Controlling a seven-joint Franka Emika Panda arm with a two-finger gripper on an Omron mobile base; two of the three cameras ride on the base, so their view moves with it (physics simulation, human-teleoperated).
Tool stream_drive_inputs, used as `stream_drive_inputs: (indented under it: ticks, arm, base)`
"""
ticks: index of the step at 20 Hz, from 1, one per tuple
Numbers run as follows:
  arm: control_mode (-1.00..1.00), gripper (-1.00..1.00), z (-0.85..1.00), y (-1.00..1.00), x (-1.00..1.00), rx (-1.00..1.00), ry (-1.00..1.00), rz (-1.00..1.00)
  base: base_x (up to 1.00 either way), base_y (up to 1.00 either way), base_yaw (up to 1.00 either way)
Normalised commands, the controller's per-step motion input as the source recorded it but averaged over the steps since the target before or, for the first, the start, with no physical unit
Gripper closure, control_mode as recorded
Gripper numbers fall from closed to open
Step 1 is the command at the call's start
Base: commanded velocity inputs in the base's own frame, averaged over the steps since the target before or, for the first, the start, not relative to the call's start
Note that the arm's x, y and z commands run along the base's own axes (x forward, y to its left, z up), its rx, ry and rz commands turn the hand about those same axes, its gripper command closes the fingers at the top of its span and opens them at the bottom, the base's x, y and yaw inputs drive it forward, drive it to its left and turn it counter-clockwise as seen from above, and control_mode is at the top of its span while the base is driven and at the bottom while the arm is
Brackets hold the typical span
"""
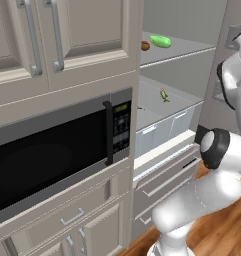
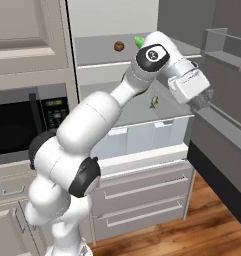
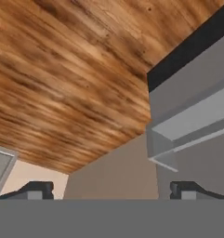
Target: Gather the potato and corn from the fridge and place them on a tray on the dining counter. Then gather the fishs from the fridge and place them on the other tray.
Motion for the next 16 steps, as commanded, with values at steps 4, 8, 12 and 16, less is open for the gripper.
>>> stream_drive_inputs:
  ticks: [4, 8, 12, 16]
  arm:
    - [-1.00, -1.00, -0.09, 1.00, -0.96, 0.12, -0.59, -0.07]
    - [-1.00, -1.00, -0.02, 0.73, -0.09, 0.42, -0.58, -0.42]
    - [-1.00, -1.00, -0.35, 0.44, 0.37, 0.24, -0.36, -0.65]
    - [-1.00, -1.00, -0.59, 0.52, 0.09, 0.11, -0.25, -0.52]
  base:
    - [0.00, 0.00, 0.00]
    - [0.00, 0.00, 0.00]
    - [0.00, 0.00, 0.00]
    - [0.00, 0.00, 0.00]
